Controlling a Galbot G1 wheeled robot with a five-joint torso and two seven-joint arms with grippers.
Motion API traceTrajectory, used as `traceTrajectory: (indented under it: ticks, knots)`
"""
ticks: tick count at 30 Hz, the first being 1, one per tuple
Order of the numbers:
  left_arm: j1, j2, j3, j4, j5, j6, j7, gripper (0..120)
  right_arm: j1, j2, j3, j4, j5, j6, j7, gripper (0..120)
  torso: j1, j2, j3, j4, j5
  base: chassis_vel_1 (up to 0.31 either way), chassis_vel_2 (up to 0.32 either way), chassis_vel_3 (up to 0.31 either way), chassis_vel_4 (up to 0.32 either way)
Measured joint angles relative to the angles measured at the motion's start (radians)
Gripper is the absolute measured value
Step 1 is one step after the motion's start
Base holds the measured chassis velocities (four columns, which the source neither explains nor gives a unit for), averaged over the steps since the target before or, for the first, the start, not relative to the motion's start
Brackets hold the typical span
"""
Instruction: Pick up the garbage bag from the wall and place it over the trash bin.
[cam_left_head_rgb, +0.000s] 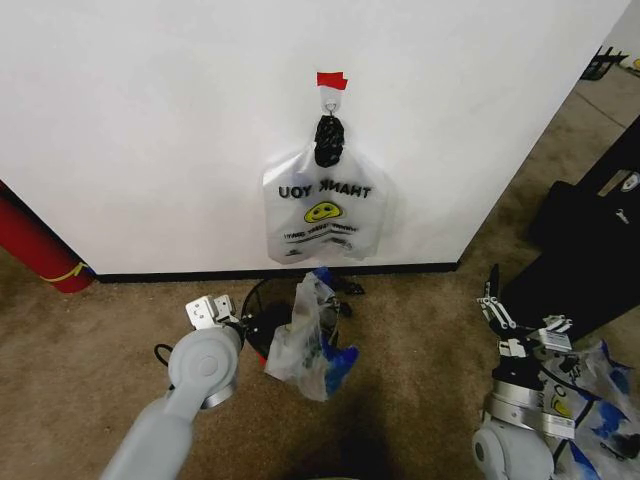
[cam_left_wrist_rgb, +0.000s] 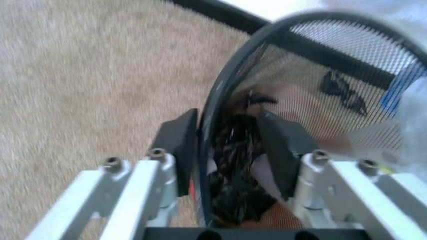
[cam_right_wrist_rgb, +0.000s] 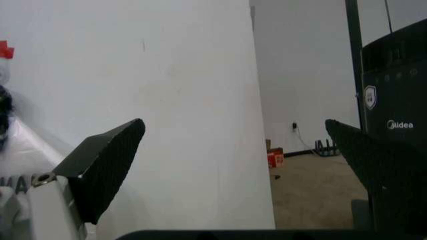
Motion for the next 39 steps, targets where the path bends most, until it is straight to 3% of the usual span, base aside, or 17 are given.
traceTrajectory:
  ticks: [2,5,7,11,14,18,25,31,39]
  knots:
    - [-0.007,0.016,0.006,-0.001,0.033,-0.004,0.03,48,0.004,0.001,-0.003,-0.007,-0.003,0.0,0.0,100,0.0,0.0,0.0,0.0,-0.0002,0.0,0.0,0.0,0.0]
    - [-0.018,0.093,0.025,-0.043,0.115,-0.029,0.188,62,0.012,0.001,-0.008,-0.023,-0.009,-0.002,0.0,100,0.0,0.0,0.0,0.0,-0.0001,0.0,0.0,0.0,0.0]
    - [-0.026,0.12,0.031,-0.069,0.105,-0.019,0.222,67,0.014,0.001,-0.009,-0.029,-0.011,-0.002,0.0,100,0.0,0.0,0.0,0.0002,-0.0001,0.0,0.0,0.0,0.0]
    - [-0.079,0.21,0.081,-0.183,0.017,0.104,0.286,83,0.029,0.002,-0.032,-0.084,-0.039,-0.002,0.001,100,0.0,0.0,0.0,-0.0001,0.0001,0.0,0.0,0.0,0.0]
    - [-0.107,0.234,0.111,-0.203,0.015,0.12,0.326,91,0.032,0.003,-0.049,-0.106,-0.058,-0.001,0.001,100,0.0,0.0,0.0,0.0,0.0002,0.0,0.0,0.0,0.0]
    - [-0.177,0.254,0.222,-0.153,0.176,0.122,0.423,100,0.037,0.006,-0.085,-0.134,-0.103,0.0,0.004,100,0.0,0.0,0.0,-0.0002,0.0,0.0,0.0,0.0,0.0]
    - [-0.234,0.242,0.299,-0.077,0.241,0.126,0.42,93,0.043,0.013,-0.129,-0.153,-0.143,0.0,0.009,100,0.0,0.0,0.0,-0.0001,0.0,0.0,0.0,0.0,0.0]
    - [-0.237,0.26,0.306,-0.059,0.24,0.126,0.401,72,0.062,0.017,-0.16,-0.181,-0.159,0.0,0.01,100,0.0,0.0,0.0,0.0,0.0001,0.0,0.0,0.0,0.0]
    - [-0.208,0.288,0.27,-0.071,0.159,0.124,0.395,42,0.093,0.011,-0.201,-0.218,-0.173,-0.008,0.015,100,0.0,0.0,0.0,0.0,0.0,0.0,0.0,0.0,0.0]
